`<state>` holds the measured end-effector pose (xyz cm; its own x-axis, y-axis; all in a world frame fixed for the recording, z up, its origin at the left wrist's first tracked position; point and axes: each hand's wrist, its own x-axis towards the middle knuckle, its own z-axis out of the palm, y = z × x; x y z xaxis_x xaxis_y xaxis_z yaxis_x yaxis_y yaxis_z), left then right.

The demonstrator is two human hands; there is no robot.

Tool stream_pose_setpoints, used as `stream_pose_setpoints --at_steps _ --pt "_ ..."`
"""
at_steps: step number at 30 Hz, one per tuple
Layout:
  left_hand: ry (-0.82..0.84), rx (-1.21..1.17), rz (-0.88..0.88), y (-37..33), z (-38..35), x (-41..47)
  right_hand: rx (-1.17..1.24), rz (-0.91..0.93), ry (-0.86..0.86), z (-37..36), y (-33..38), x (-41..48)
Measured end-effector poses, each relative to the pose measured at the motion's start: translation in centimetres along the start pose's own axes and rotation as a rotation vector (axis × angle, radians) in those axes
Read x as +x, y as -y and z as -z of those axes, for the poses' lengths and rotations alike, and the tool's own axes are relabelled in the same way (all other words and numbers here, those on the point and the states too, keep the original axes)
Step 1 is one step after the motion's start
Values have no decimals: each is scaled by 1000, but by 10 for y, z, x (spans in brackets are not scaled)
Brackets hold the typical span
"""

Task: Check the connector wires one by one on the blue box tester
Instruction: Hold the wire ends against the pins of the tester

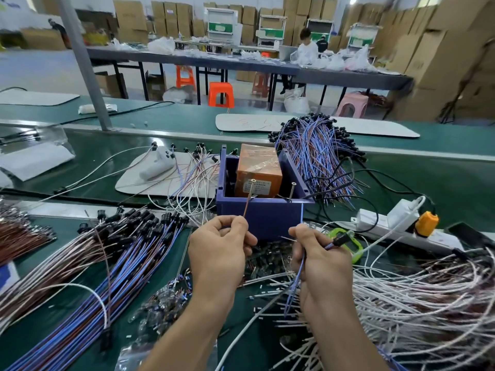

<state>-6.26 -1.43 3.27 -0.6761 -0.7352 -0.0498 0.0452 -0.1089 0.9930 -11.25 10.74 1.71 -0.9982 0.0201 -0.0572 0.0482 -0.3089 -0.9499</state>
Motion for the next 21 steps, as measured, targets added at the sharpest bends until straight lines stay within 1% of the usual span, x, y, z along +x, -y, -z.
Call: stream_pose_setpoints --at_steps 3,15,21 --pt "14 -13 3 0 0 0 5 12 -8 -3 0 7" --pt "35 -8 4 -1 3 0 20 -35 68 -6 -2 12" --pt "31 -20 17 -1 4 2 46 5 0 -3 0 14"
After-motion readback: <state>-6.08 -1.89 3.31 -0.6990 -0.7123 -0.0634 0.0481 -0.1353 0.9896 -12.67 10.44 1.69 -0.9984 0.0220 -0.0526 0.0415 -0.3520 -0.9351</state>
